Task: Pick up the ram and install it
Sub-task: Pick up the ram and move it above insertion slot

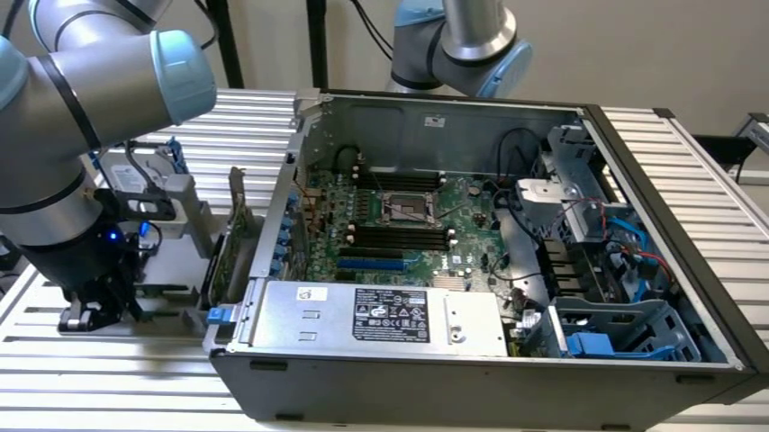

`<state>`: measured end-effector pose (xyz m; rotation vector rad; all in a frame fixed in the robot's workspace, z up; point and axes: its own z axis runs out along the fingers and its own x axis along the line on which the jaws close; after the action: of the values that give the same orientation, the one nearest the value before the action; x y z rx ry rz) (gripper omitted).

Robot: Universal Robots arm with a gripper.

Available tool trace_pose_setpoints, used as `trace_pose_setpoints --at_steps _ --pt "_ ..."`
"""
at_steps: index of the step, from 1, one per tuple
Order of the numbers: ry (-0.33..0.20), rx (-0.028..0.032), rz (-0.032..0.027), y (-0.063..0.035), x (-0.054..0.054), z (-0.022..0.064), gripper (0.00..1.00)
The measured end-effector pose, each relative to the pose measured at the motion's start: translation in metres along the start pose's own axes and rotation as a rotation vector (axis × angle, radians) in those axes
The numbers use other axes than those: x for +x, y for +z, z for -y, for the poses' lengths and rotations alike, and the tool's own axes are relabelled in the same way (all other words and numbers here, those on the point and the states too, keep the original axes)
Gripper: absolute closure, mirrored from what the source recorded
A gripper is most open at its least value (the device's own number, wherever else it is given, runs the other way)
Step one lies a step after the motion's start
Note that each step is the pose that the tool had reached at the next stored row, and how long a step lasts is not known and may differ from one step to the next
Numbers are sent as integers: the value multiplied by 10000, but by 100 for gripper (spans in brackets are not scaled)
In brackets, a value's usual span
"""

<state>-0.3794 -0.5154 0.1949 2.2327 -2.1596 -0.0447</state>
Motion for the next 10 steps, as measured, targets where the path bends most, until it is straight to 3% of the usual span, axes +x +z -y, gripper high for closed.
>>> trace_pose_setpoints --at_steps 10 --pt "1 -4 -1 -124 -2 -6 87"
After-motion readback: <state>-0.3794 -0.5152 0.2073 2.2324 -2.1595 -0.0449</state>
